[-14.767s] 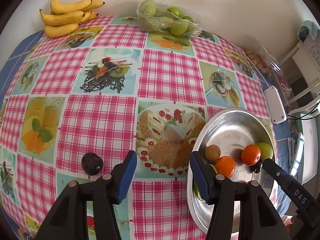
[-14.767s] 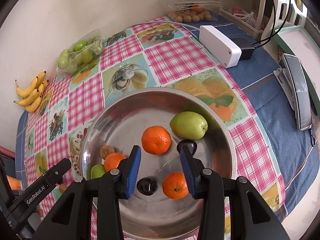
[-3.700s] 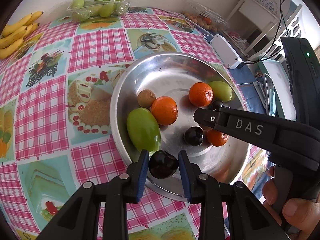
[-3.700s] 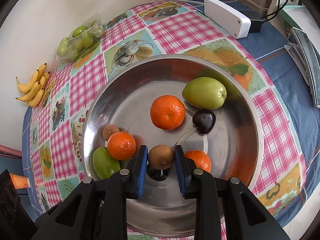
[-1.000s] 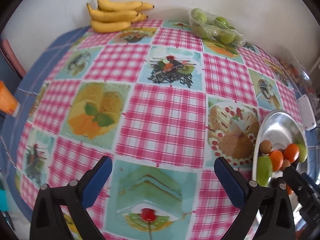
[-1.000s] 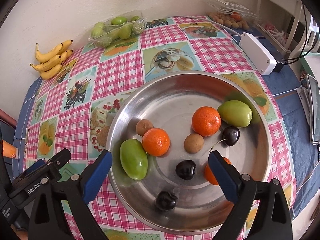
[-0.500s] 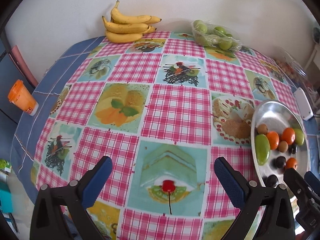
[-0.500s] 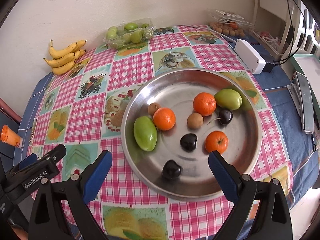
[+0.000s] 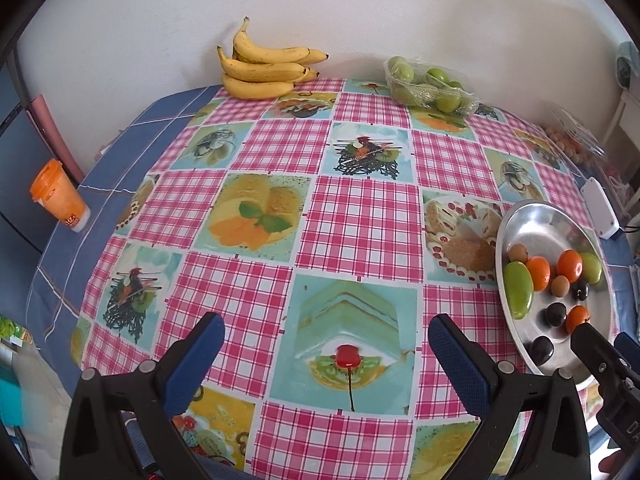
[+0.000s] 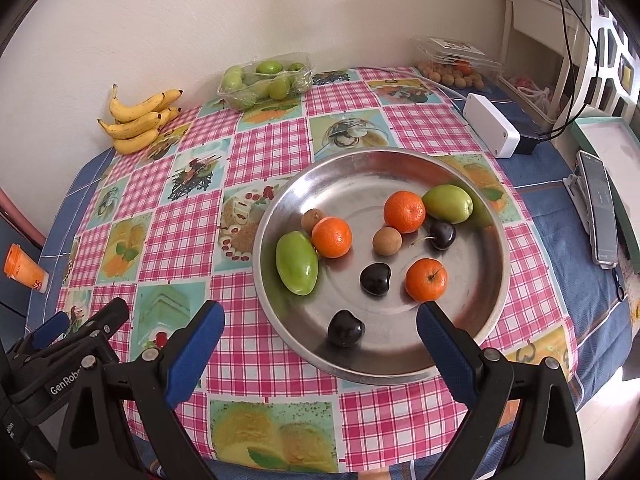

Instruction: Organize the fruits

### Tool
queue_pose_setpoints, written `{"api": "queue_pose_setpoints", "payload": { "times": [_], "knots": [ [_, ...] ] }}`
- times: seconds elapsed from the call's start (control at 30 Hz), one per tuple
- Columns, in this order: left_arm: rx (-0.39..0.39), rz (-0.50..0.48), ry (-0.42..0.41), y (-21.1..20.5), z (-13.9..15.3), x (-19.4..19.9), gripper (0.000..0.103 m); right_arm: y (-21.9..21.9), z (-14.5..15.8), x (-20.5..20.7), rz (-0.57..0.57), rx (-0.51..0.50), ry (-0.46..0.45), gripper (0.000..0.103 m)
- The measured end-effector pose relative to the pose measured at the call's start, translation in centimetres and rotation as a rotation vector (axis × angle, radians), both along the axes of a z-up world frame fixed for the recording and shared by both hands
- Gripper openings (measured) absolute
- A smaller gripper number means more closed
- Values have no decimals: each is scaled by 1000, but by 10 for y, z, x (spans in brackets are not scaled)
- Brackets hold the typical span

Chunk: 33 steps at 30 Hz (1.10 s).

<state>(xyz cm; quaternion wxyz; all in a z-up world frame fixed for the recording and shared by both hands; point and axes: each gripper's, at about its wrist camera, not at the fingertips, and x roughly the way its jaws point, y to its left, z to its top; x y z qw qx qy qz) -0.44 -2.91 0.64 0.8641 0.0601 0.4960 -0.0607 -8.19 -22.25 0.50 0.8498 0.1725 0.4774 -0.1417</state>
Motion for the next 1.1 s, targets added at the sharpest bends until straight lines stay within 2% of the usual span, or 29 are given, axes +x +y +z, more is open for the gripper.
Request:
{"api": "queue_pose_setpoints", "payload": {
  "times": [1.1],
  "knots": [
    [41,32,-28,11,12,-6,103,0,0,-4,-18,-21,40,97]
  ]
}}
